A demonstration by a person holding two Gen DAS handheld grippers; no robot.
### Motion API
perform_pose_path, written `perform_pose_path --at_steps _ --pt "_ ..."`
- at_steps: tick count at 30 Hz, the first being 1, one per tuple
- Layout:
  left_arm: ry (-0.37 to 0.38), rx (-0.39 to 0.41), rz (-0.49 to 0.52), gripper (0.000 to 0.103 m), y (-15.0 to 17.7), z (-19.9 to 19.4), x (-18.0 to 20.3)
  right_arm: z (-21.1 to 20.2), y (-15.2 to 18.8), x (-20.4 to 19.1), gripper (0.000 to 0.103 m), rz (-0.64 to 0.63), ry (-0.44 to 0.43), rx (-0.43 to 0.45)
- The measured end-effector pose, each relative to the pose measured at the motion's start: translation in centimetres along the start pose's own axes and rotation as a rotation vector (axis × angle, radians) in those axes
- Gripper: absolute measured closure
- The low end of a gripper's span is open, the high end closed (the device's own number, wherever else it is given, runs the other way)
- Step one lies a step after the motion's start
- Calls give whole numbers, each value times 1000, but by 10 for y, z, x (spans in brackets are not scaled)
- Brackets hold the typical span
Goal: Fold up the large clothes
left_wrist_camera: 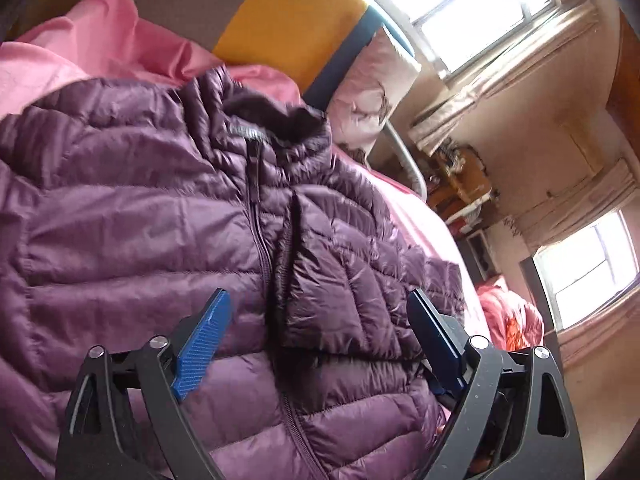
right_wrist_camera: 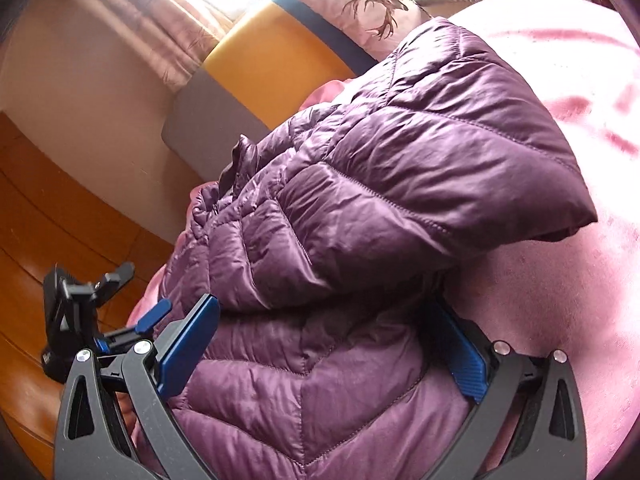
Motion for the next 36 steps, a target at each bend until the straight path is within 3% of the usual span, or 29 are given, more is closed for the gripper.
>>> perform_pose_path --at_steps 4,7,8,16,21,30,36 --pt "-48 -56 56 38 4 29 9 -1 1 5 2 9 -19 10" --pt "-115 -99 89 89 8 48 10 -5 5 9 2 10 -25 15" --pt "-106 -84 78 96 7 46 10 -6 5 9 2 12 -28 15" --pt "-45 127 54 98 -19 -30 15 -9 -15 14 2 91 -112 71" --pt "-92 201 36 98 -26 -66 0 -7 -23 10 2 97 -122 88" --pt "-237 206 -74 98 -8 -86 -69 -2 -42 -1 2 137 -157 104" --pt "-314 135 -129 98 17 -71 -108 3 -35 27 2 226 -52 106"
Point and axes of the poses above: each gripper's, at about its wrist camera, not at the fingertips, and z roughly the way its jaws point, x to its right, y to its underside, the point moved 4 cm from there along z, roughly the way its jaws point, and after that the axes turned 2 degrees about -y, right-handed, at the moved point
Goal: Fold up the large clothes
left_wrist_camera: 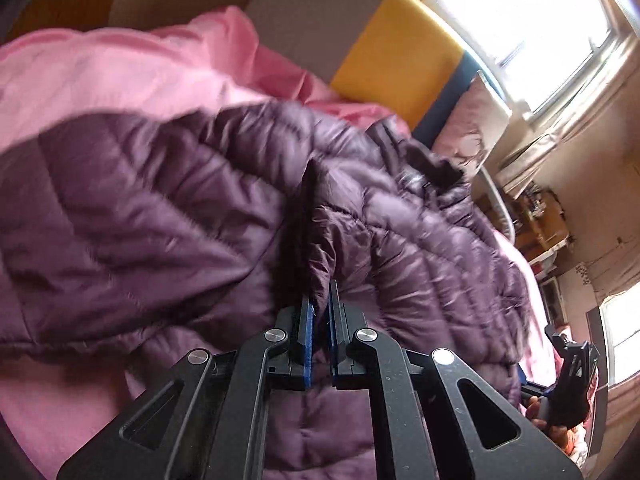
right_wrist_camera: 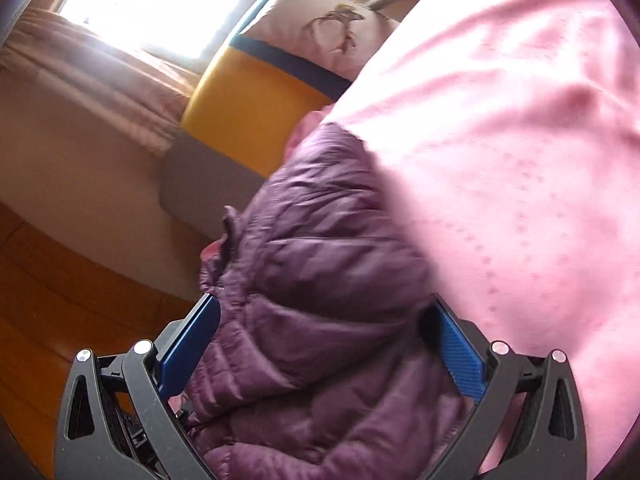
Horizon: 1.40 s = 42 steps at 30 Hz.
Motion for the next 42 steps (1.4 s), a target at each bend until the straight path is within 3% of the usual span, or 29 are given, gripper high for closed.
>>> perform_pose_path --at_steps 5,8,14,17,20,22,27,30,32,37,42 --pt "10 7 -3 98 0 1 -2 -29 2 -21 2 -168 130 5" --pt "2 29 40 98 -2 -3 5 -37 5 -51 2 -331 153 9" --pt "-6 65 88 98 -5 -10 16 21 10 -108 2 -599 224 -52" --pt "-26 63 113 98 -5 -7 16 61 5 -97 2 -606 328 -95" --pt "-53 34 134 98 3 6 12 86 0 -59 2 -564 486 -139" --pt "-49 15 134 96 9 15 10 93 3 -39 2 -531 485 -155" --pt "-65 22 110 89 8 16 6 98 9 -39 2 -576 524 -139" --pt "-113 88 83 72 5 -9 5 99 9 -40 2 -575 522 -137" --pt "-104 151 74 64 0 -28 8 97 10 -40 2 -582 527 -136" --pt "-45 173 143 63 -20 -32 36 96 11 -39 2 -595 541 -133" --pt "-34 93 184 63 -37 10 56 99 11 -40 2 -599 544 -133"
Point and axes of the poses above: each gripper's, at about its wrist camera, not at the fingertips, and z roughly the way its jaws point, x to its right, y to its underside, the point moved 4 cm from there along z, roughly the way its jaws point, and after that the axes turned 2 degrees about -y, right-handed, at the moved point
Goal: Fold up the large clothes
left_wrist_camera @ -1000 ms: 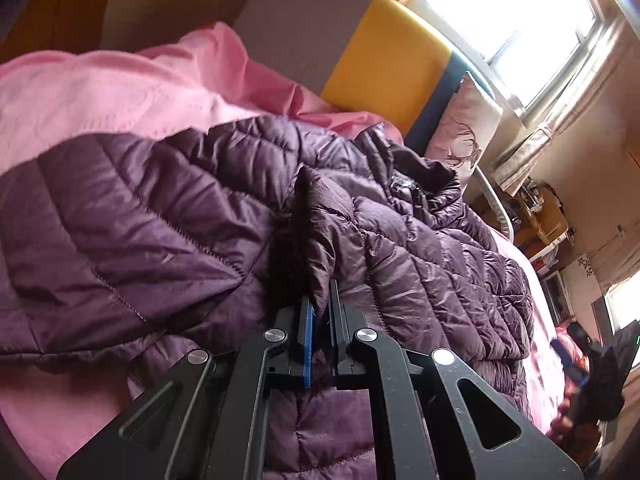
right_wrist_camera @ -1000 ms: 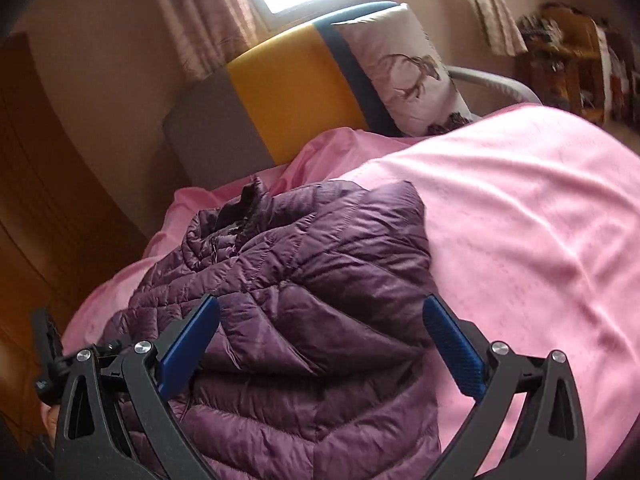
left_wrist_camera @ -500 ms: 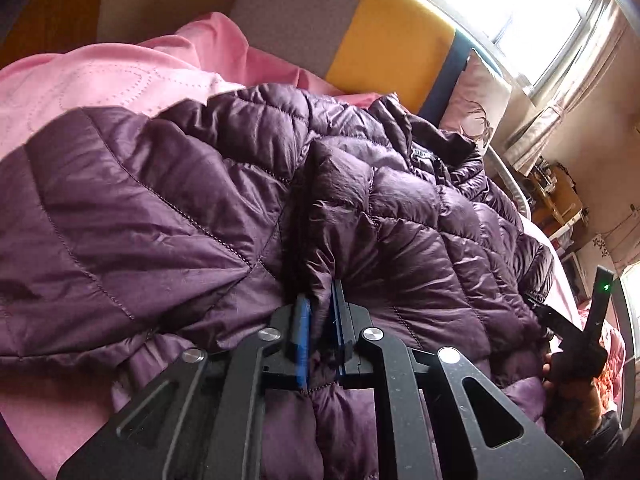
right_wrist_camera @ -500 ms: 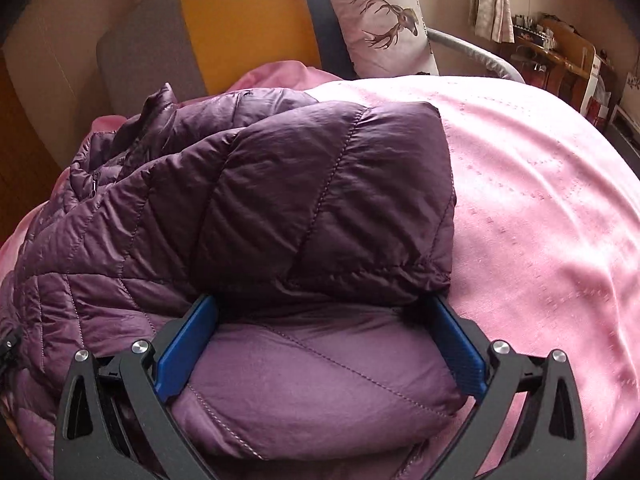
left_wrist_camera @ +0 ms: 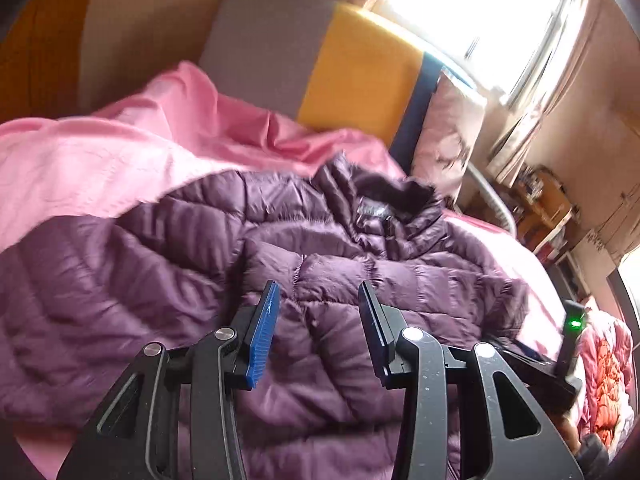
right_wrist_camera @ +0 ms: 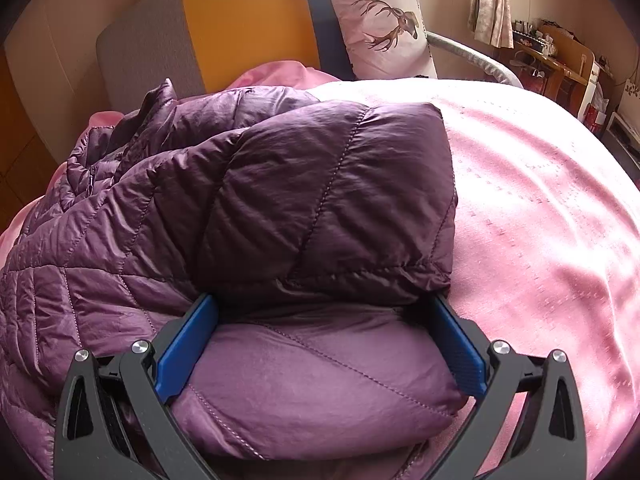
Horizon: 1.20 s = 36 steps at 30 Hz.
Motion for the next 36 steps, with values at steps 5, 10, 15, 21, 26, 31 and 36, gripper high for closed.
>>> perform_pose_path --at_steps 5,10,15,21,26,31,36 --pt "-16 -77 -71 72 18 47 -23 1 1 -1 2 -1 -3 3" --pt "-5 -63 -72 72 23 45 -26 2 2 -2 2 -8 8 4" --pt "4 -68 -107 47 27 9 -24 2 2 -3 2 -11 13 2" --pt "-2 24 -261 25 60 -66 -60 2 2 -3 2 -10 12 2" --pt "-70 97 -494 25 96 -122 -142 1 1 -2 2 -9 12 4" --pt "-160 163 -698 25 124 -175 -226 0 1 -2 2 -11 18 6" --pt "-210 272 -988 33 147 -214 -308 -1 2 -4 2 -12 29 9"
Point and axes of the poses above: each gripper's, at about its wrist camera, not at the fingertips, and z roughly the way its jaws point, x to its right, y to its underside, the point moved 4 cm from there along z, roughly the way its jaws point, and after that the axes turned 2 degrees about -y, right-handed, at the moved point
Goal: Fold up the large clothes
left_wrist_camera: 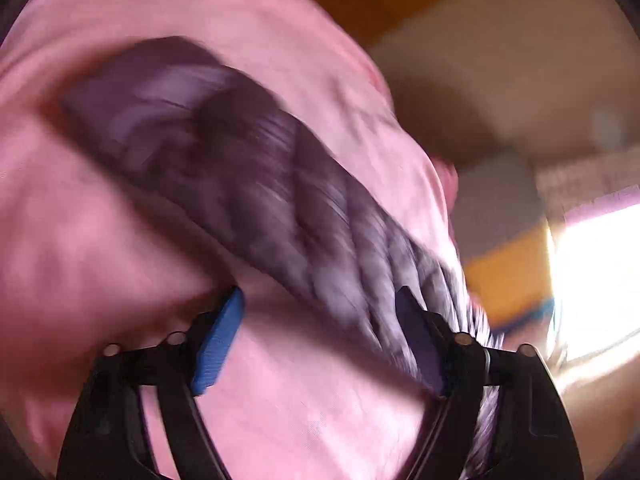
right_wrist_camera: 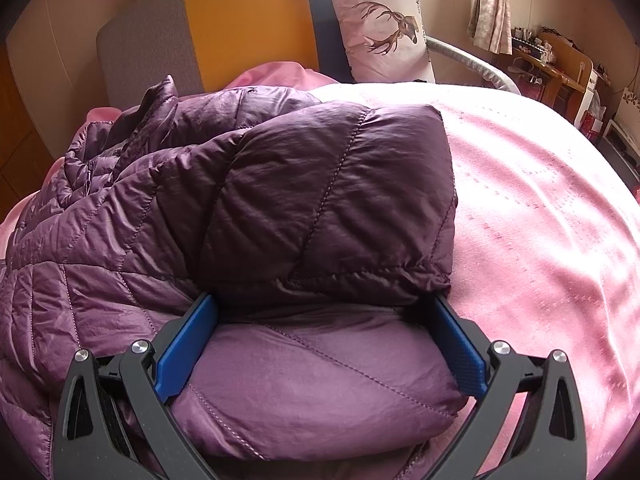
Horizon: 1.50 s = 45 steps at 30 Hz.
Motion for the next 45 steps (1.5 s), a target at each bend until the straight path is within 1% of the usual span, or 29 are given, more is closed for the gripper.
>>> perform_pose_path --at_steps 2,3,4,5,7,9,11,12,15,16,17,19,21,23,26,28,30,31,32,33,34,36,37,38,40,41,42,43,45 --pt "-3 19 -80 47 -16 -1 -15 0 0 0 2 -1 0 0" --pt "-5 30 -108 52 -23 0 -21 0 0 0 2 -1 0 0" --pt "-13 36 -135 69 -30 2 -26 -1 0 0 2 0 0 0" --pt "-23 35 -153 81 -33 4 -30 0 0 0 2 -1 1 0" --pt "-6 38 -162 89 -38 3 -30 0 0 0 2 -1 1 0" --pt "-5 69 -82 90 -39 -4 -15 0 0 0 2 -2 2 0" --pt "37 92 56 90 -33 -15 15 -1 1 0 2 -5 7 -1" --pt "57 97 106 90 -29 -19 26 -1 1 -1 2 -6 11 0" --pt "136 98 312 90 -1 -31 83 -1 2 -1 2 -9 14 0" --pt "171 91 393 90 16 -34 107 -2 2 -1 2 -10 15 1" --pt "193 82 450 90 28 -34 125 -2 2 -1 2 -10 15 2" --pt "239 38 558 90 60 -30 158 -2 2 -1 2 -9 13 1" --pt "265 -11 643 90 93 -20 182 -2 2 -1 2 -8 13 1" --pt "262 -59 736 90 131 -7 201 -2 2 -2 2 -6 11 1" --pt "266 -154 827 90 180 18 219 -3 3 -1 2 -2 7 1" --pt "243 -195 879 90 205 31 225 -3 3 -1 2 -1 6 1" --pt "221 -235 924 78 223 47 232 -2 2 -1 2 0 6 1" --pt "212 -253 949 60 230 54 234 -2 2 -1 2 0 6 1" --pt "196 -259 974 51 239 58 235 -2 2 0 2 0 6 1" --pt "181 -258 998 49 244 60 233 -3 2 0 2 0 6 1" --pt "172 -255 1020 44 251 60 232 -2 2 0 2 1 4 0" --pt "187 -250 1031 31 257 54 228 -2 1 1 2 0 2 -2" --pt "198 -238 1030 27 260 50 228 -2 1 1 2 -1 3 -5" --pt "199 -223 1033 26 266 49 230 -3 -1 1 2 -4 4 -10" --pt "194 -192 1049 26 264 38 229 -5 -5 0 2 -9 9 -22" --pt "191 -174 1056 26 264 34 227 -11 -8 -2 2 -22 29 -21" --pt "187 -162 1059 26 263 31 222 -19 -11 -7 2 -32 36 0" --pt "176 -146 1057 26 261 27 218 -30 -14 -13 2 -37 13 33" --pt "142 -124 1038 26 255 24 209 -56 -19 -40 2 -61 -89 88"
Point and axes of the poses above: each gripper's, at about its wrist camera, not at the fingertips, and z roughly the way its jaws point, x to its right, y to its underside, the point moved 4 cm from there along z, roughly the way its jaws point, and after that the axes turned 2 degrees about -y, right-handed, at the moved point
